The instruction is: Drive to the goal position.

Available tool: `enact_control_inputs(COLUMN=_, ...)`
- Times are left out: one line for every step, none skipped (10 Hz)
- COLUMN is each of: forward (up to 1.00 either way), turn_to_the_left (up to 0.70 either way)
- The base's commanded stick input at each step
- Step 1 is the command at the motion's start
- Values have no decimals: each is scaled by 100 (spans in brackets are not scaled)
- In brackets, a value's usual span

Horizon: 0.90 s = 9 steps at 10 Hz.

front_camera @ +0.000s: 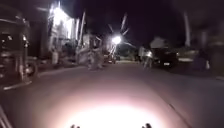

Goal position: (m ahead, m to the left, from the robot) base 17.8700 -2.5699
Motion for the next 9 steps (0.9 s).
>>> enact_control_inputs(forward=85, turn_to_the_left=-30)
enact_control_inputs(forward=85, turn_to_the_left=-34)
enact_control_inputs(forward=85, turn_to_the_left=-34)
enact_control_inputs(forward=85, turn_to_the_left=-34)
enact_control_inputs(forward=85, turn_to_the_left=-24)
enact_control_inputs(forward=85, turn_to_the_left=0)
enact_control_inputs(forward=85, turn_to_the_left=0)
enact_control_inputs(forward=85, turn_to_the_left=0)
enact_control_inputs(forward=85, turn_to_the_left=0)
